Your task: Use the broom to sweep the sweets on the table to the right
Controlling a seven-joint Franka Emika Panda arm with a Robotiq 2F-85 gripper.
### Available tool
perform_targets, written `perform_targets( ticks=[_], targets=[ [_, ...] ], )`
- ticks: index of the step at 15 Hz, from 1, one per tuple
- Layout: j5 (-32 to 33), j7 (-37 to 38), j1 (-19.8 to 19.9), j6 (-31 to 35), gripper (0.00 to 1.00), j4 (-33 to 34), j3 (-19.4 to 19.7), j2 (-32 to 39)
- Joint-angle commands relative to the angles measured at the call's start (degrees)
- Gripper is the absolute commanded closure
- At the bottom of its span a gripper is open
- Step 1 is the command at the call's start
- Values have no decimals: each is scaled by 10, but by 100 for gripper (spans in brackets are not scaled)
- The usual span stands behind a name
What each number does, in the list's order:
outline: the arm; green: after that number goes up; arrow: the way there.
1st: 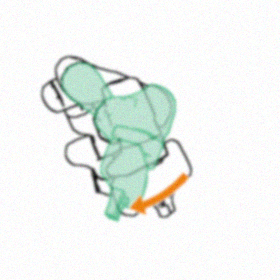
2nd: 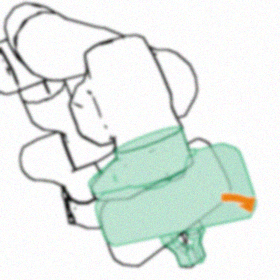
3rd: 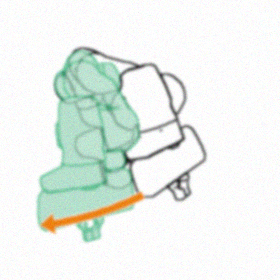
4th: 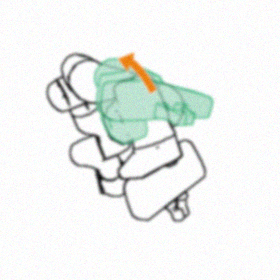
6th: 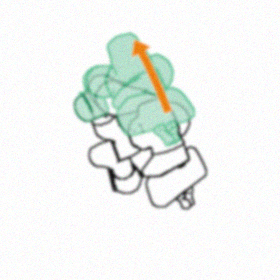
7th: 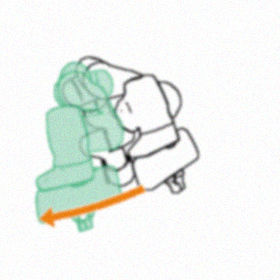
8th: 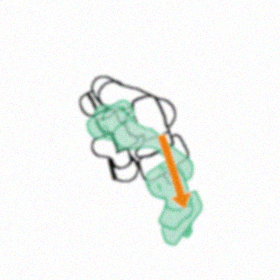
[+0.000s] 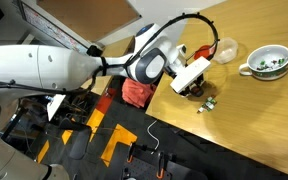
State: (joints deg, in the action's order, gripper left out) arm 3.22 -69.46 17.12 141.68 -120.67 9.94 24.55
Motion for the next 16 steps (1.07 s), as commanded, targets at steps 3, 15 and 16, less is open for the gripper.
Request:
perform_targets(
  ticks=[3, 15, 16],
  targets=[
    [83, 11, 7, 0, 88, -20, 28, -12],
    [186, 5, 29, -32, 88, -24, 65, -19],
    [177, 2, 32, -27, 88, -27, 60, -23]
  ],
)
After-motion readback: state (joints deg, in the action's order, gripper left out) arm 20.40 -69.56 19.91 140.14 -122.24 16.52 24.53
